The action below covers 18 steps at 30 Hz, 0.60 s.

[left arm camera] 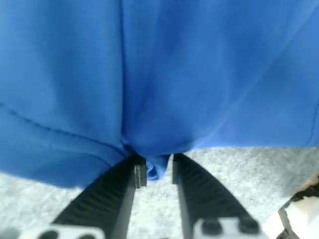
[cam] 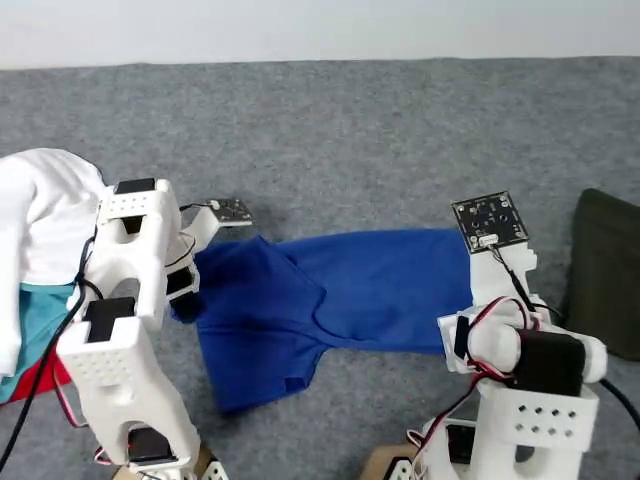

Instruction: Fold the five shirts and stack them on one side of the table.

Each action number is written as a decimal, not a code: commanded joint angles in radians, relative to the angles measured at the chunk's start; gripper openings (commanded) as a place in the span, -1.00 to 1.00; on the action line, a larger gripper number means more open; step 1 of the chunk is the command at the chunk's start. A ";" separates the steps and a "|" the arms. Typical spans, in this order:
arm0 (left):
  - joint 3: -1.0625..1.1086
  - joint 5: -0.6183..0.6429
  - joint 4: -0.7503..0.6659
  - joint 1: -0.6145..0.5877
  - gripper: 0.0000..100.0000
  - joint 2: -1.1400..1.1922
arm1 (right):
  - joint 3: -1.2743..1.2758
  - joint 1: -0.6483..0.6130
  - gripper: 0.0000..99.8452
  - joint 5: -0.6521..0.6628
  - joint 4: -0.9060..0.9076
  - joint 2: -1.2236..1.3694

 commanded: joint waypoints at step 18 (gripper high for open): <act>-0.119 0.144 -0.210 0.017 -0.99 -0.163 | -0.003 0.002 -0.44 -0.008 0.036 -0.008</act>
